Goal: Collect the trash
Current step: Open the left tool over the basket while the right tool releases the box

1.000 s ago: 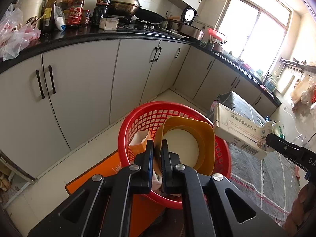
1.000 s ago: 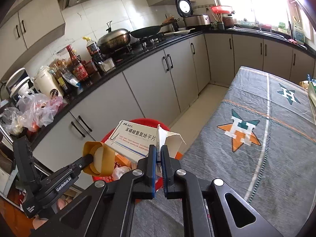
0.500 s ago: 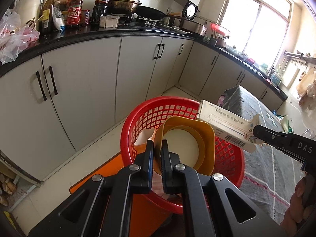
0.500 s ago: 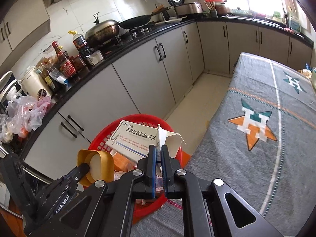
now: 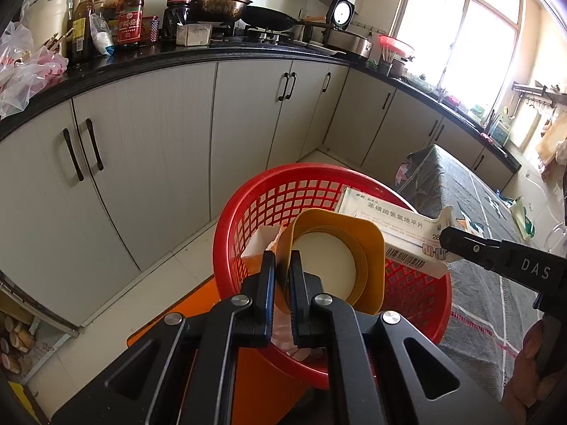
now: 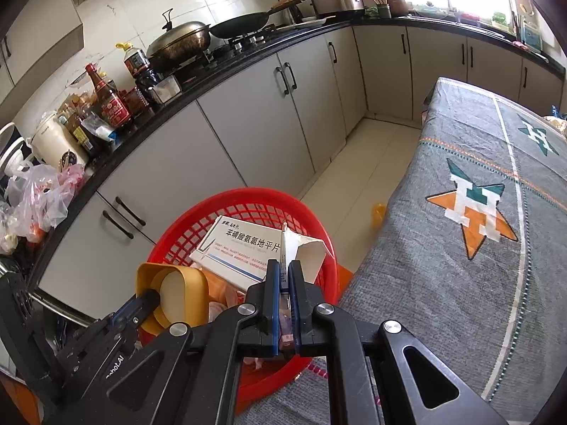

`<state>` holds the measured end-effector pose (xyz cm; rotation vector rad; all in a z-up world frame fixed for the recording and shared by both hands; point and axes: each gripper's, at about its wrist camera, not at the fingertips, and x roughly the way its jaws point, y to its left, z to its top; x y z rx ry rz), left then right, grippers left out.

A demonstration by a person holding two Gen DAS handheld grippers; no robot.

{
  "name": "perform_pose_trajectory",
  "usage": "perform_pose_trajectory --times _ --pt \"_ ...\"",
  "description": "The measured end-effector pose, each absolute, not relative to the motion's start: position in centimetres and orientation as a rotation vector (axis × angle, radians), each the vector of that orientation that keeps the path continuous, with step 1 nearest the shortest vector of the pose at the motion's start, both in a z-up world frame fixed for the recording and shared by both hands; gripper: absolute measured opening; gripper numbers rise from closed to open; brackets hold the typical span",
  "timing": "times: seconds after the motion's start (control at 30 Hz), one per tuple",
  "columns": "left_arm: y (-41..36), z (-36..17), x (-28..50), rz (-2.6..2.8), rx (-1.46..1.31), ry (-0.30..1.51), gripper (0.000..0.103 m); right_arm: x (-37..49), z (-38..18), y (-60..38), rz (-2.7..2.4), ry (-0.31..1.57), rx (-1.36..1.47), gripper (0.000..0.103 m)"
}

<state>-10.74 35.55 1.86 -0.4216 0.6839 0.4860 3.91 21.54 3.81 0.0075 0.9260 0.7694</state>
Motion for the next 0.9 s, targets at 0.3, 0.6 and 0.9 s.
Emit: perform_pose_trajectory --times 0.3,0.6,0.9 --pt "35.0 2.0 -10.8 0.482 -0.394 0.67 0.012 3.4 3.8 21.5 0.801 0.929 0.008 0.015" --pt "34.5 2.4 -10.7 0.494 -0.372 0.657 0.035 3.3 4.5 20.5 0.8 0.912 0.024 0.022" --pt "34.2 2.9 -11.1 0.547 -0.339 0.621 0.071 2.9 5.2 19.2 0.693 0.832 -0.025 0.065"
